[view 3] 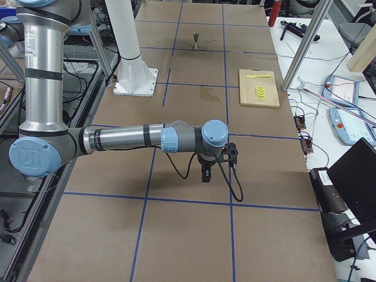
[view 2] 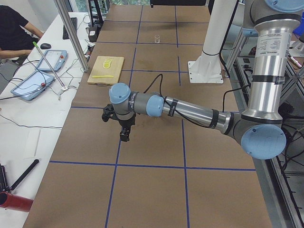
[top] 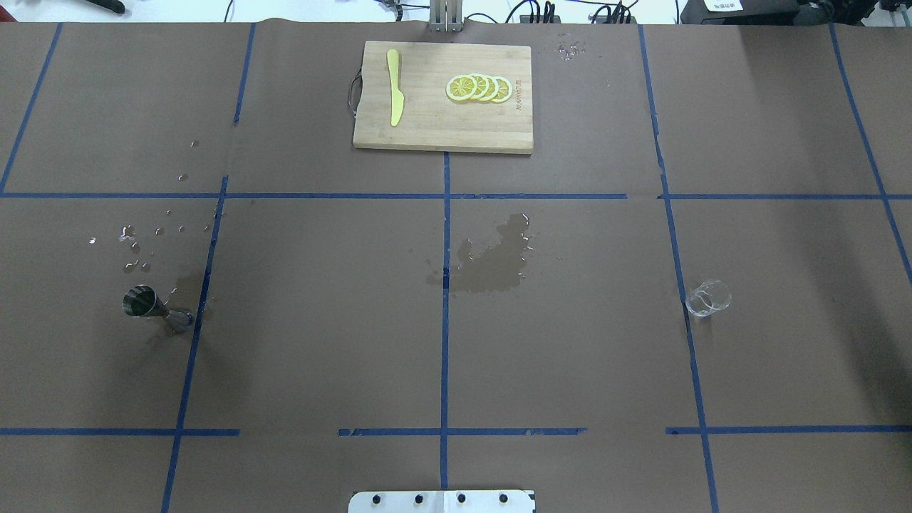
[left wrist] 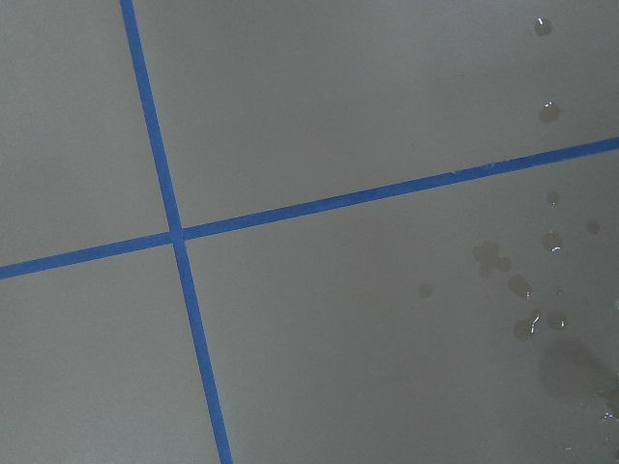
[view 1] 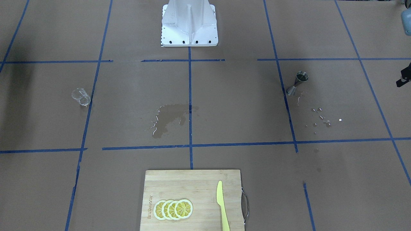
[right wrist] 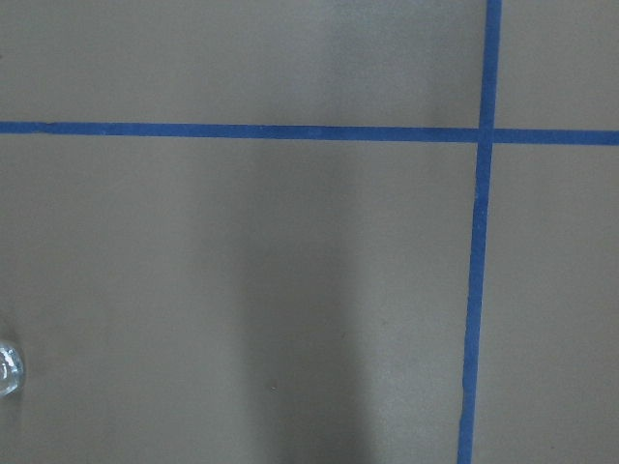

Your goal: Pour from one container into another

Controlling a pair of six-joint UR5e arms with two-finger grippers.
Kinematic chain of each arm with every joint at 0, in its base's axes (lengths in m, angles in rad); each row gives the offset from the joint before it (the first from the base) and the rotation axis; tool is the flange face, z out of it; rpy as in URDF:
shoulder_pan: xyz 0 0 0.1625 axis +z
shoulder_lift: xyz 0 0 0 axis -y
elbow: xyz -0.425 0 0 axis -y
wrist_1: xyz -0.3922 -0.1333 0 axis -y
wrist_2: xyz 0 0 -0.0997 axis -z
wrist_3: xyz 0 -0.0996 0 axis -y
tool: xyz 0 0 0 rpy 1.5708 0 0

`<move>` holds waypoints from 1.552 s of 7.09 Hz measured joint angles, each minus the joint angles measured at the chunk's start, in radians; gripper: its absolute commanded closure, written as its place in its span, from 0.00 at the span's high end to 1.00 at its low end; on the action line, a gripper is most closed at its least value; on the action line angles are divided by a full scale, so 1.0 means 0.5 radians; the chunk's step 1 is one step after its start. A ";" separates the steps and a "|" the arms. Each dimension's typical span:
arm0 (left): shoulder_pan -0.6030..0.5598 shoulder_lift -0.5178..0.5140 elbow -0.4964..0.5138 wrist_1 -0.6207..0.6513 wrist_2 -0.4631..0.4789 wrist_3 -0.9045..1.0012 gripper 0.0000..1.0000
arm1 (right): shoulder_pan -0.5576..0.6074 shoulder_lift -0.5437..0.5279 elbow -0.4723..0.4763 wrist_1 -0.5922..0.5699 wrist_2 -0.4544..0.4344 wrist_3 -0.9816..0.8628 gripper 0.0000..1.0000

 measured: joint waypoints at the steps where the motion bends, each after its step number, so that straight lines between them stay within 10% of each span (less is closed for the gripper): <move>1: 0.000 -0.006 0.012 0.000 0.000 0.000 1.00 | -0.001 -0.017 0.045 -0.005 -0.036 0.016 1.00; 11: -0.245 0.041 0.200 0.163 0.181 0.028 1.00 | -0.068 -0.132 0.127 0.068 -0.299 0.038 1.00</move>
